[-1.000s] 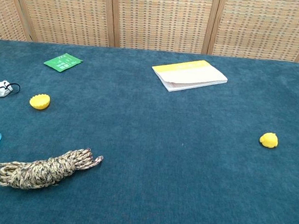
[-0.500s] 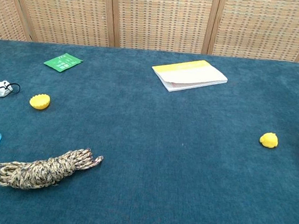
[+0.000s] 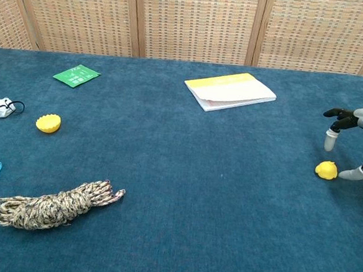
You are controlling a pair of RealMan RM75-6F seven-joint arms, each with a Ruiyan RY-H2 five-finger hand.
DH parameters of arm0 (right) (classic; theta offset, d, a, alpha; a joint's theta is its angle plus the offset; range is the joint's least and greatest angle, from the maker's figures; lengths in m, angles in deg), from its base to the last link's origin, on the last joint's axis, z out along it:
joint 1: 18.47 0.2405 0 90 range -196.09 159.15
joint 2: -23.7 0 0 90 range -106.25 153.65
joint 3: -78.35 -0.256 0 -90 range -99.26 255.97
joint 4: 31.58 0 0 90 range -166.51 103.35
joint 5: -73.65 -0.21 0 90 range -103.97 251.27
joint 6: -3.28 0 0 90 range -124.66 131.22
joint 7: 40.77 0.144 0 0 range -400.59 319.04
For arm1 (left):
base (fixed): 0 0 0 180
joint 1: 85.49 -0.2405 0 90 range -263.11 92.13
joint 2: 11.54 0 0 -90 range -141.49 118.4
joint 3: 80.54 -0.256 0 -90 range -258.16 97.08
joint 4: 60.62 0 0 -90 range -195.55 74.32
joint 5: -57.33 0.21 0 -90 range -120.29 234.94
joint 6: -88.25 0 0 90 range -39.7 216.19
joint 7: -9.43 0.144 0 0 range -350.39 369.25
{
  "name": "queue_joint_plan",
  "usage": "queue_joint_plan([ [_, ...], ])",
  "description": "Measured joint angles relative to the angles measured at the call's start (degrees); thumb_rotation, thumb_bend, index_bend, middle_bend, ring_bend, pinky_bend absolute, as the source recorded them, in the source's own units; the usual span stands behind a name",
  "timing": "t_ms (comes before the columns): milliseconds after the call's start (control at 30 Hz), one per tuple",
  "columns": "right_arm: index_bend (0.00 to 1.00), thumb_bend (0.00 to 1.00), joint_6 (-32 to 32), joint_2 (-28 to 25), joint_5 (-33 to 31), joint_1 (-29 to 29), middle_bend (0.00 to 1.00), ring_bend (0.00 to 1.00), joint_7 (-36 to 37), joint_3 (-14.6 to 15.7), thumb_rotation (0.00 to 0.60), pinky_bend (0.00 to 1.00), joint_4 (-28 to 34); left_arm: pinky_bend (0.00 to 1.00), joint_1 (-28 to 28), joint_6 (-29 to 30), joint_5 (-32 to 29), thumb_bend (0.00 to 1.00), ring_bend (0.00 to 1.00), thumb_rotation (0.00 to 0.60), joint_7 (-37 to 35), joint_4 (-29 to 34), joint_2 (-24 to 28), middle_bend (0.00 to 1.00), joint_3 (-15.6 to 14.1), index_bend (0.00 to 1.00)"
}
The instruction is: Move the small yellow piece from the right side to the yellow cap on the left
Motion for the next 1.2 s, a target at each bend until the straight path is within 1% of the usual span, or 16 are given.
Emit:
queue_joint_plan([
  [200,0.42,0.23,-0.49,1.39,-2.01,0.98,0.00,0.00,-1.68,0.05,0.600,0.00,-1.71,0.00,0.17,-0.26,-0.32,0.00,0.00,0.600,0.09,-0.12,-0.10,0.00,-0.08,0.00],
  [533,0.42,0.23,-2.83,3.47,-5.62,2.43,0.00,0.00,-3.56,0.49,0.600,0.00,-4.44,0.00,0.44,-0.44,-0.59,0.00,0.00,0.600,0.20,-0.21,-0.19,0.00,-0.20,0.00],
  [700,0.42,0.24,-3.19,4.17,-6.43,2.90,0.00,0.00,-4.07,0.63,0.600,0.00,-5.20,0.00,0.54,-0.57,-0.87,0.00,0.00,0.600,0.26,-0.31,-0.28,0.00,-0.21,0.00],
  [967,0.51,0.28,-4.97,4.82,-8.78,3.65,0.00,0.00,-4.12,0.54,0.600,0.00,-6.73,0.00,0.62,-0.43,-1.42,0.00,0.00,0.600,0.77,-0.41,-0.55,0.00,-0.10,0.00],
  [1200,0.52,0.28,-5.09,3.93,-8.66,4.00,0.00,0.00,-2.93,0.22,0.600,0.00,-5.16,0.00,0.64,-0.40,-1.49,0.00,0.00,0.600,0.51,-0.25,-0.40,0.00,-0.15,0.00],
])
